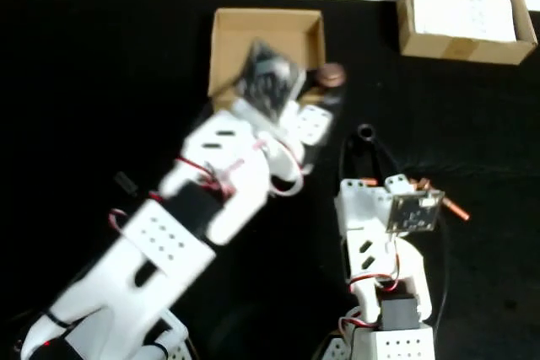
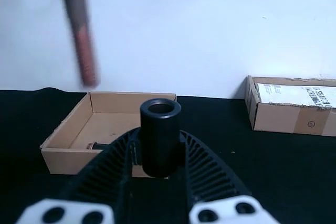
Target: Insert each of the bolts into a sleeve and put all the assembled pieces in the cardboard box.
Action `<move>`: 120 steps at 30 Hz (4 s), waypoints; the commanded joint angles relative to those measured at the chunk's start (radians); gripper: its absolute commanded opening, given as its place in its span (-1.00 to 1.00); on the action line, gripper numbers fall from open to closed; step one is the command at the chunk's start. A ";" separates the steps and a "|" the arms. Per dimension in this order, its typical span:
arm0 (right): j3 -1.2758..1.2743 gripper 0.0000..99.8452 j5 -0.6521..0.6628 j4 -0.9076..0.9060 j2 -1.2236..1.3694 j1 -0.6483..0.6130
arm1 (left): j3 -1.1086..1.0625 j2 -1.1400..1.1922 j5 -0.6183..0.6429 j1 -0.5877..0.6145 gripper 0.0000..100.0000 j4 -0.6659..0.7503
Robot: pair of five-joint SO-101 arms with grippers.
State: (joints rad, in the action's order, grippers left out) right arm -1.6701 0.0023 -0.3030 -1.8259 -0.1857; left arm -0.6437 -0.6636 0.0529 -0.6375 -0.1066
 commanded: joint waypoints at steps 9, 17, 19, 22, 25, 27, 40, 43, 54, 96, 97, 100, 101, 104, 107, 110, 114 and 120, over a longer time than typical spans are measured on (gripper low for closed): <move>-0.019 -0.99 0.008 0.021 -0.007 -0.008 | 0.053 0.062 -0.003 -0.091 -0.98 0.084; -0.019 -0.99 0.008 0.021 -0.007 -0.010 | 0.087 0.127 -0.003 -0.114 -0.98 0.091; -0.019 -0.99 0.009 0.021 -0.007 -0.010 | 0.116 0.147 -0.003 -0.125 -0.98 0.086; -0.019 -0.99 0.011 0.021 -0.007 -0.010 | 0.143 0.168 -0.003 -0.125 -0.98 0.084; -0.019 -0.99 0.011 0.021 -0.007 -0.008 | 0.139 0.168 -0.003 -0.125 -0.98 0.080; -0.019 -0.99 0.011 0.021 -0.007 -0.008 | 0.137 0.166 -0.003 -0.124 -0.98 0.037; -0.019 -0.99 0.011 0.021 -0.007 -0.008 | 0.094 0.096 -0.003 -0.117 -0.98 -0.081; -0.019 -0.99 0.011 0.021 -0.007 -0.008 | 0.073 0.093 -0.003 -0.107 -0.98 -0.080; -0.008 -0.99 0.011 0.021 -0.007 -0.008 | 0.004 0.097 -0.003 -0.090 -0.98 -0.074; 0.165 -0.99 0.005 -0.113 -0.001 0.025 | -0.240 -0.565 -0.008 0.045 -0.99 -0.835; 0.185 -0.99 0.005 -0.142 -0.001 0.025 | -0.283 -0.622 -0.009 0.096 -0.98 -0.821; 0.242 -0.99 0.009 -0.199 0.054 0.025 | -0.427 -0.808 -0.011 0.272 -0.98 -0.760; 0.265 -0.99 0.011 -0.203 0.094 0.025 | -0.478 -0.874 -0.011 0.337 -0.98 -0.735; 0.371 -0.99 0.012 -0.202 0.274 0.018 | -0.664 -1.086 -0.011 0.515 -0.98 -0.638; 0.536 -0.99 0.014 -0.200 0.509 0.002 | -0.797 -1.176 -0.009 0.650 -0.98 -0.520; 0.714 -0.99 0.087 -0.200 0.769 -0.022 | -0.860 -1.119 -0.005 0.728 -0.98 -0.400; 0.938 -0.99 0.250 -0.157 1.096 -0.079 | -0.995 -1.121 -0.005 0.740 -0.98 -0.282; 1.168 -0.99 0.511 0.056 1.503 -0.119 | -1.052 -1.119 -0.003 0.739 -0.98 -0.350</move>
State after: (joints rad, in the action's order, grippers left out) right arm -0.6513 0.3874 -0.3506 -0.4895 -0.2839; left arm -1.6794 -1.7868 0.0514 0.0928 -0.4181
